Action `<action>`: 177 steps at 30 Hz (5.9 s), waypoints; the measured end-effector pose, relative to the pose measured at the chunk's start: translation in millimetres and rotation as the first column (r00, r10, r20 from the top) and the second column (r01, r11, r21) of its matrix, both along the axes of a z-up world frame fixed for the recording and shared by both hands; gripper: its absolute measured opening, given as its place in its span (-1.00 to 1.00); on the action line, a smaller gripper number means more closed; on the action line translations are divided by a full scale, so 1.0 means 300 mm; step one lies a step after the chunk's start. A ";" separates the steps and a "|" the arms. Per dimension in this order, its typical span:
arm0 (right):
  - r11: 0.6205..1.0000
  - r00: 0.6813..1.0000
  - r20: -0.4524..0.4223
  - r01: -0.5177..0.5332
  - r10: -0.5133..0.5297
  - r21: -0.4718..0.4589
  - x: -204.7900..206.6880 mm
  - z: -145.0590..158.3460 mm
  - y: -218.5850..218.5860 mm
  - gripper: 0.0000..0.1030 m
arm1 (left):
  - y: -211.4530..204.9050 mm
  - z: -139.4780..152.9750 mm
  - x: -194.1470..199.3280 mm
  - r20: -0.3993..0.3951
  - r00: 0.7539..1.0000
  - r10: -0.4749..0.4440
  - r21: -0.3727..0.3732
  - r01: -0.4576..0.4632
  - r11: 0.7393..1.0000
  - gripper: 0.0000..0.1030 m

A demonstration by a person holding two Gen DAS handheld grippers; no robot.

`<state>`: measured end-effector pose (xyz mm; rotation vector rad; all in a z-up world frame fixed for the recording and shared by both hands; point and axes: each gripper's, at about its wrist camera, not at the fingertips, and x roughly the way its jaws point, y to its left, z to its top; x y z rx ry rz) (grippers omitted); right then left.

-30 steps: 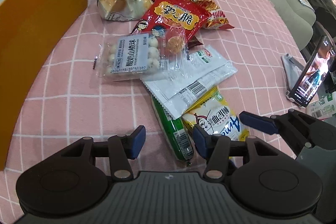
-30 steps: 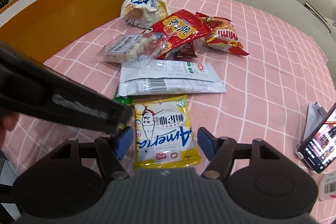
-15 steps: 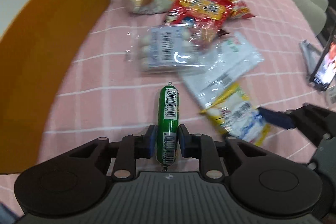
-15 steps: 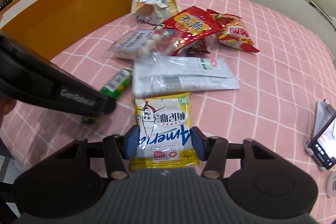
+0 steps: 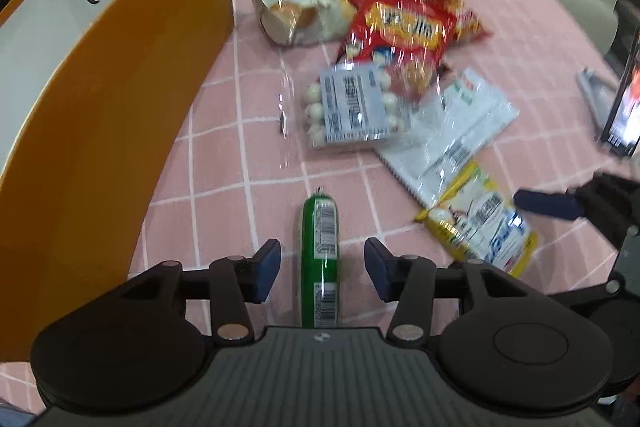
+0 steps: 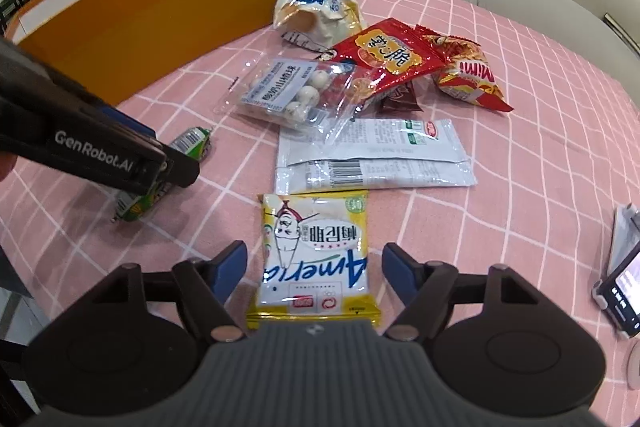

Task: Organize snacks
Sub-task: 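Grasp the yellow Amerie bag with the right tool while the left tool grasps the green sausage, then carry both snacks into the orange box and open both tools to release them, then withdraw both tools from the box back over the remaining snacks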

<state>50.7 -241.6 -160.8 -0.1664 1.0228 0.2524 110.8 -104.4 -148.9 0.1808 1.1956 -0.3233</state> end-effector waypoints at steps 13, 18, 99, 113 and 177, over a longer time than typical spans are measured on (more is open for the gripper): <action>1.000 1.000 -0.008 0.021 -0.021 -0.001 0.013 -0.010 0.014 -0.03 | -0.016 -0.024 -0.018 0.016 1.000 -0.010 0.033 0.009 0.999 -0.52; 0.999 0.999 -0.023 0.042 -0.042 0.009 -0.013 0.031 0.036 -0.03 | 0.004 0.028 -0.032 0.020 1.000 0.000 0.015 0.000 1.000 -0.52; 0.819 0.840 -0.078 -0.541 0.537 -0.192 0.534 0.131 0.900 0.18 | 0.683 0.189 0.299 -0.052 0.966 0.255 0.035 -0.253 0.967 -0.15; 0.916 0.910 0.109 -0.392 0.400 -0.091 0.448 0.338 0.772 0.42 | 0.680 0.436 0.170 0.205 0.925 0.321 -0.037 -0.321 0.946 -0.08; 0.956 0.946 0.138 0.294 -0.293 0.012 0.131 0.092 -0.014 -0.24 | 0.074 0.093 0.076 0.132 0.988 0.076 -0.189 -0.050 0.981 0.28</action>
